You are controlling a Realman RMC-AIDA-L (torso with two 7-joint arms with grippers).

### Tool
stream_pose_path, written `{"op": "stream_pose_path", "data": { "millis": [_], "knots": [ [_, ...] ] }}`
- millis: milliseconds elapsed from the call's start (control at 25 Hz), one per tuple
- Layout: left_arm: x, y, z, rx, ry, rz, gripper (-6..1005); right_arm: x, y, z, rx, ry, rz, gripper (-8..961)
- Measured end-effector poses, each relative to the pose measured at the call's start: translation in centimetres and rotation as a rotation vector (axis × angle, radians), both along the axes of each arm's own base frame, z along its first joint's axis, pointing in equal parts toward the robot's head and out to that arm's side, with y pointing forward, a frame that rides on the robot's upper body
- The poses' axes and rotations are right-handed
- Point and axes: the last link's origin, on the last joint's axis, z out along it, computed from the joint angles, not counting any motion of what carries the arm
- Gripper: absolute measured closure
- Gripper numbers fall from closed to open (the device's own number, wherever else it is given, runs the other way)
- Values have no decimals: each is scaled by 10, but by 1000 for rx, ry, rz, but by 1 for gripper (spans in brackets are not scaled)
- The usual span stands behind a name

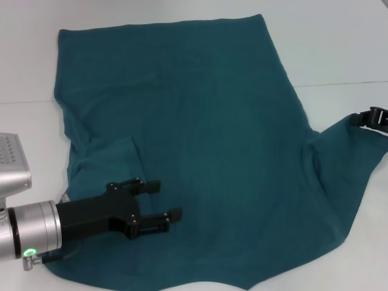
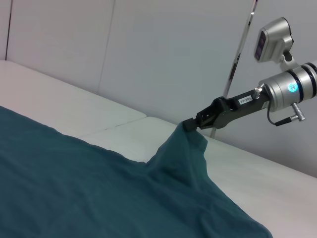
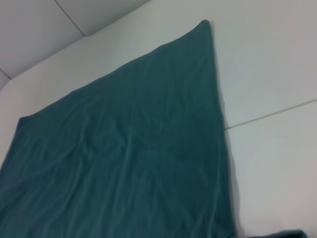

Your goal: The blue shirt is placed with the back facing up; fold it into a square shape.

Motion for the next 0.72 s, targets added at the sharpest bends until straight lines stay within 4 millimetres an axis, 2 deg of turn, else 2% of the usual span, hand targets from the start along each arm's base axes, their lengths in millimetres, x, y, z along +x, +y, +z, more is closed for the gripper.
{"op": "stream_pose_path", "data": {
  "millis": [360, 720],
  "knots": [
    [0, 0, 0, -3, -3, 7, 151, -14, 6, 9, -33, 86, -26, 949],
    [0, 1, 0, -4, -3, 8, 151, -22, 9, 7, -76, 133, -74, 949]
  ]
}}
